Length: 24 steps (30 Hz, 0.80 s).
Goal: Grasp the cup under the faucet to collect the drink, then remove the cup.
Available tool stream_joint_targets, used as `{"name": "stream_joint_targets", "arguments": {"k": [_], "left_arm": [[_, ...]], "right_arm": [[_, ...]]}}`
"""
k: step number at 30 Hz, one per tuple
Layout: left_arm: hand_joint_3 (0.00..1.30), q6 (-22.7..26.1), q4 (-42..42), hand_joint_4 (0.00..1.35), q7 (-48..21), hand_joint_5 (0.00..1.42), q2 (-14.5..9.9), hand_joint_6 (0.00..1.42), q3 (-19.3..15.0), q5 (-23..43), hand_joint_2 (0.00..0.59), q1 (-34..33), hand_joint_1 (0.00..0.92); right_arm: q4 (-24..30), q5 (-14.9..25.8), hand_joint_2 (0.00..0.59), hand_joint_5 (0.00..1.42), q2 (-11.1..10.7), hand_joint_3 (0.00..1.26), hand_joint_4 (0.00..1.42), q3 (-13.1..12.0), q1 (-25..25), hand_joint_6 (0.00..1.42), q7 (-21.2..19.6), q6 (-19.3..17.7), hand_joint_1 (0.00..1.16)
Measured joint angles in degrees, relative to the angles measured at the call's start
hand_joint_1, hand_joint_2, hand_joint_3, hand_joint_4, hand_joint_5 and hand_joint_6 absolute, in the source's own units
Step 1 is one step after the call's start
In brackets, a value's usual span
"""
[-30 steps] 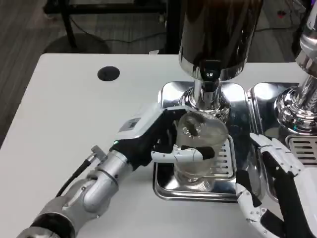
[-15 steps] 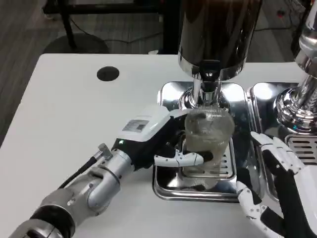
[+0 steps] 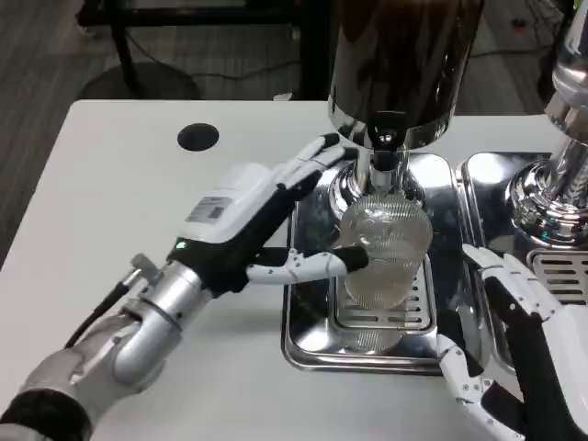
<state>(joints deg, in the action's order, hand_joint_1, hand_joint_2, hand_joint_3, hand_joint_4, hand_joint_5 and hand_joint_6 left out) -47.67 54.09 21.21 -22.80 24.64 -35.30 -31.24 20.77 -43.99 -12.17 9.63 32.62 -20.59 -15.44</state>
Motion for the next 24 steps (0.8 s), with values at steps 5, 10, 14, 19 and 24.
{"name": "stream_joint_targets", "arguments": {"k": [5, 10, 14, 19, 24], "left_arm": [[0.13, -2.5, -5.7, 0.04, -6.1, 0.16, -3.9, 0.27, -4.1, 5.8, 0.094, 4.4, 0.137], [0.14, -5.1, -8.9, 0.11, -12.7, 0.22, -6.0, 0.34, -8.3, 13.0, 0.105, 6.4, 0.162], [0.16, -6.8, -11.1, 0.14, -24.1, 0.25, -6.3, 0.38, -10.3, 23.8, 0.099, 6.2, 0.144], [0.17, -5.8, -14.0, 0.15, -36.7, 0.26, -6.2, 0.36, -12.5, 33.4, 0.092, 4.5, 0.124], [0.17, -1.5, -17.2, 0.15, -46.2, 0.25, -5.8, 0.36, -13.9, 38.2, 0.086, 2.3, 0.087]], "right_arm": [[-0.6, 0.5, 0.485, 0.14, 0.0, 0.24, 0.19, -0.1, -0.8, 0.23, 0.0, -0.1, 0.41], [-2.0, 0.7, 0.485, 0.14, -0.1, 0.24, 0.19, -0.1, -1.7, 0.23, 0.0, -0.2, 0.41], [-3.2, 1.3, 0.485, 0.14, -0.1, 0.24, 0.19, -0.1, -2.8, 0.23, 0.0, -0.2, 0.41], [-4.5, 1.6, 0.485, 0.14, -0.2, 0.24, 0.19, -0.2, -3.2, 0.23, 0.0, -0.2, 0.41], [-4.6, 0.2, 0.490, 0.14, -1.3, 0.24, 0.18, -0.9, -3.0, 0.23, 0.0, 0.8, 0.41]]}}
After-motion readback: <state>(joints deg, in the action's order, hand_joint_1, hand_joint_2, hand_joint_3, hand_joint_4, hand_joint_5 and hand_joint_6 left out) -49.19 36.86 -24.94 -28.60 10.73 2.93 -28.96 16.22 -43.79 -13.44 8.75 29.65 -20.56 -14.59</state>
